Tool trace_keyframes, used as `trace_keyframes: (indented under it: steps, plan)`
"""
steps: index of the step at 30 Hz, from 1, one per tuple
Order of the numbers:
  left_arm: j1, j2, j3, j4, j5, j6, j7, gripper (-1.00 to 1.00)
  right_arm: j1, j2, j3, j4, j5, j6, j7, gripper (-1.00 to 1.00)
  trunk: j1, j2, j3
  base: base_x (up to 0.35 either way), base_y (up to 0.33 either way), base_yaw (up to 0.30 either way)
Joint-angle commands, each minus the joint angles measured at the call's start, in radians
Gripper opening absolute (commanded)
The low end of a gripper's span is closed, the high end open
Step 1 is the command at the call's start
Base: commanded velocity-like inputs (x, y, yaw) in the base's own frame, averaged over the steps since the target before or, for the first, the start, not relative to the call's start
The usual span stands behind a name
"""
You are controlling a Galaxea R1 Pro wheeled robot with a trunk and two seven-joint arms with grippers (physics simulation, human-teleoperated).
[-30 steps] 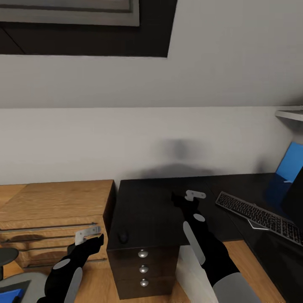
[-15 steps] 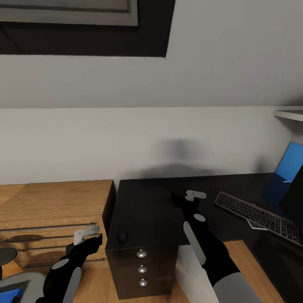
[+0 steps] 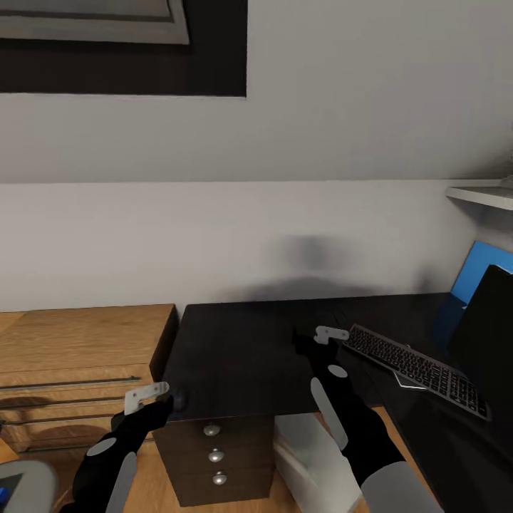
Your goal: In the bedroom, organize the workspace by keeping the computer under the desk, ensuring the monitor is on the desk, placing the keyboard on the desk next to the monitor, placing the mouse on the desk next to the keyboard, moving the folder from the swivel chair onto the desk next to the mouse, stacking the notebook on top of the folder with the pen on top of the notebook, and positioning the swivel chair next to the desk.
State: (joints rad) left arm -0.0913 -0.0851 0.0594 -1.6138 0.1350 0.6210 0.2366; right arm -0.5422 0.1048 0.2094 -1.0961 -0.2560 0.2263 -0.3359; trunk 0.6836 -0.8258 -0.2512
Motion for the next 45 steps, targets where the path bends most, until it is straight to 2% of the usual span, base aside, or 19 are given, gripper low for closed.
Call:
trace_keyframes:
  steps: [1,6,7,9,11,12,15,16,18,22,28,39,41,45]
  plan:
    - [-0.001,-0.001,0.000,-0.001,0.011,0.004,0.007,1.00,-0.001,-0.001,0.002,0.005,-0.007,0.004,-0.008,1.00,0.000,-0.001,-0.001,0.000,-0.112,0.000]
    - [-0.001,-0.001,0.000,-0.001,0.011,0.004,0.007,1.00,-0.004,-0.002,-0.006,0.076,-0.009,0.003,-0.008,1.00,0.000,-0.001,-0.001,0.000,-0.041,0.000]
    - [-0.001,-0.001,0.000,-0.002,0.011,0.004,0.007,1.00,-0.005,-0.002,-0.015,0.096,-0.010,0.003,-0.008,1.00,0.000,-0.001,-0.001,0.000,-0.012,0.000]
    - [-0.001,-0.001,0.000,-0.003,0.011,0.004,0.007,1.00,-0.010,-0.003,-0.059,0.159,-0.011,0.002,-0.007,1.00,0.000,-0.001,-0.001,0.000,-0.004,0.000]
    - [-0.001,-0.001,0.000,-0.003,0.011,0.004,0.007,1.00,-0.018,-0.003,-0.075,0.188,-0.011,0.002,-0.007,1.00,0.000,-0.001,-0.001,0.000,-0.002,0.000]
    - [-0.001,-0.001,0.000,-0.003,0.011,0.004,0.007,1.00,-0.038,-0.011,-0.094,0.227,-0.011,-0.013,-0.006,1.00,0.000,-0.001,-0.001,0.000,0.000,0.000]
    - [-0.001,-0.001,0.000,-0.003,0.011,0.004,0.007,1.00,-0.041,-0.016,-0.096,0.235,-0.010,-0.022,-0.007,1.00,0.000,-0.001,-0.001,0.000,0.000,0.000]
    - [-0.001,-0.001,0.000,-0.003,0.011,0.004,0.007,1.00,-0.056,-0.022,-0.142,0.287,-0.011,-0.112,-0.009,1.00,0.000,-0.001,-0.001,0.000,0.000,0.000]
    - [-0.001,-0.001,0.000,-0.003,0.011,0.004,0.007,1.00,-0.068,-0.023,-0.177,0.317,-0.010,-0.157,-0.009,1.00,0.000,-0.001,-0.001,0.000,0.000,0.000]
    - [-0.001,-0.001,0.000,-0.003,0.011,0.004,0.007,1.00,-0.081,-0.021,-0.204,0.316,-0.007,-0.202,-0.010,1.00,0.000,-0.001,-0.001,0.000,0.000,0.000]
    - [-0.001,-0.001,0.000,-0.004,0.011,0.000,0.007,1.00,-0.084,-0.016,-0.215,0.270,-0.006,-0.214,-0.011,1.00,0.000,-0.001,-0.001,0.000,0.000,-0.042]
    - [-0.001,-0.001,0.000,-0.004,0.011,-0.009,0.007,1.00,-0.084,-0.015,-0.215,0.276,-0.008,-0.215,-0.001,1.00,0.000,-0.001,-0.005,0.000,0.000,-0.225]
    - [-0.001,-0.001,0.000,-0.005,0.011,-0.009,0.007,1.00,-0.084,-0.014,-0.212,0.278,-0.008,-0.215,-0.001,1.00,0.000,-0.001,-0.006,0.000,0.000,-0.122]
    - [-0.001,-0.001,0.000,-0.005,0.011,-0.009,0.007,1.00,-0.084,-0.009,-0.178,0.280,-0.008,-0.216,-0.001,1.00,0.000,-0.001,-0.007,0.000,0.000,-0.043]
